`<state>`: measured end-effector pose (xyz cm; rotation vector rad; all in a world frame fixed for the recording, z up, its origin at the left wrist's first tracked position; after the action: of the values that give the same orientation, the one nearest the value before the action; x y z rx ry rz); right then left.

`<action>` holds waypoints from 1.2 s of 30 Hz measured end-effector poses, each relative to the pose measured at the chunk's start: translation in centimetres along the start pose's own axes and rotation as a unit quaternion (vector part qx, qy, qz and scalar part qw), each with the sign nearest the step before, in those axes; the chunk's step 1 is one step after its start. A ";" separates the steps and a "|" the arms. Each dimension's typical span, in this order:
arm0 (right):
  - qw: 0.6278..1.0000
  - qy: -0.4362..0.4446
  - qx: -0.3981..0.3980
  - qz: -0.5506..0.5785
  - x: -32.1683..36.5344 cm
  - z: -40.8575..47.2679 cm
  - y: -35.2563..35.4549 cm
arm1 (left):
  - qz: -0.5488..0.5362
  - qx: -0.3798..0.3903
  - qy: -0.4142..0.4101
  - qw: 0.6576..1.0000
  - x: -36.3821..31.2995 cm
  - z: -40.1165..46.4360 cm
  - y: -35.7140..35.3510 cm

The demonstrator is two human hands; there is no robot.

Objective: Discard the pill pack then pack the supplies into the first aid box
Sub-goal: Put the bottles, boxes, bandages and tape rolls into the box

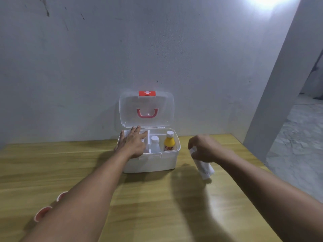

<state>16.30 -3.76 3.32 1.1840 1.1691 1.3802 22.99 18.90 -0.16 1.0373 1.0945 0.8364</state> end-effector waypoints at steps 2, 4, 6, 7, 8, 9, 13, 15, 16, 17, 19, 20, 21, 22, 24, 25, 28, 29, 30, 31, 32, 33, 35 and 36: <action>0.999 -0.002 -0.035 0.042 0.1 -0.1 2.5 | 0.001 0.000 0.000 1.000 0.0 0.0 0.0; 0.994 -0.001 -0.076 0.076 0.3 -0.2 4.9 | 0.000 0.000 0.002 1.000 0.0 0.0 0.1; 0.982 -0.007 -0.136 0.129 0.6 -0.5 7.2 | 0.000 0.000 0.003 1.000 0.0 0.0 0.1; 0.972 -0.009 -0.171 0.159 0.8 -0.6 8.2 | -0.001 0.002 0.004 1.000 0.0 0.0 0.1; 0.961 -0.007 -0.206 0.185 1.1 -0.8 9.0 | 0.000 0.004 0.005 1.000 0.0 -0.1 0.1; 0.949 0.000 -0.235 0.208 1.6 -1.0 9.5 | 0.000 0.006 0.006 1.000 -0.1 -0.1 0.1; 0.917 0.029 -0.302 0.260 4.0 -1.6 9.1 | -0.004 0.006 0.008 1.000 -0.1 -0.1 0.2; 0.910 0.037 -0.319 0.264 5.1 -1.9 8.0 | -0.010 0.007 0.008 1.000 -0.2 -0.1 0.2; 0.910 0.041 -0.318 0.261 5.6 -2.0 7.2 | -0.011 0.007 0.008 1.000 -0.2 -0.1 0.2; 0.913 0.045 -0.312 0.257 6.0 -2.0 6.4 | -0.012 0.007 0.008 1.000 -0.1 -0.1 0.2; 0.923 0.049 -0.293 0.243 6.5 -1.9 4.6 | -0.013 0.007 0.008 1.000 0.0 0.0 0.2; 0.929 0.048 -0.284 0.231 6.6 -1.8 3.8 | -0.012 0.007 0.008 1.000 0.0 0.0 0.1; 0.935 0.046 -0.276 0.217 6.6 -1.7 3.1 | -0.011 0.006 0.008 1.000 0.1 0.0 0.1; 0.941 0.042 -0.269 0.203 6.5 -1.7 2.4 | -0.011 0.005 0.007 1.000 0.1 0.1 0.0; 0.948 0.035 -0.261 0.178 6.3 -1.6 1.2 | -0.010 0.005 0.006 1.000 0.1 0.2 0.0; 0.950 0.036 -0.261 0.168 6.2 -1.6 0.8 | -0.010 0.007 0.006 1.000 0.1 0.2 0.0; 0.958 0.057 -0.259 0.111 6.4 -1.3 -0.1 | -0.009 0.008 0.004 1.000 0.1 0.3 -0.1; 0.961 0.064 -0.253 0.089 6.4 -1.2 -0.4 | -0.010 0.008 0.004 1.000 0.1 0.2 -0.1; 0.964 0.069 -0.247 0.076 6.5 -1.0 -0.5 | -0.011 0.009 0.004 1.000 0.2 0.2 0.0; 0.965 0.069 -0.242 0.068 6.4 -0.9 -0.5 | -0.015 0.010 0.004 1.000 0.1 0.1 0.0; 0.966 0.066 -0.241 0.063 6.3 -0.8 -0.4 | -0.022 0.009 0.005 1.000 0.1 0.1 0.1; 0.967 0.060 -0.242 0.061 6.2 -0.8 -0.2 | -0.035 0.004 0.005 0.999 0.1 0.0 0.3; 0.964 0.049 -0.253 0.069 6.1 -0.6 0.4 | -0.081 -0.026 0.005 0.996 -0.1 -0.1 1.1; 0.961 0.045 -0.260 0.081 6.2 -0.5 0.8 | -0.117 -0.054 0.005 0.992 -0.2 -0.2 1.8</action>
<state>15.24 2.24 4.69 0.8550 0.7077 1.7453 22.64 19.38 1.56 0.7973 1.1415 0.7052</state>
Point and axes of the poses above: each hand's wrist, its own z-axis towards the middle knuckle, its own y-axis out of the back of the hand, x = y × z, the point moved 7 cm from there along z, towards the middle knuckle, and after that the axes turned 3 degrees about -z, right-handed, at the moved point
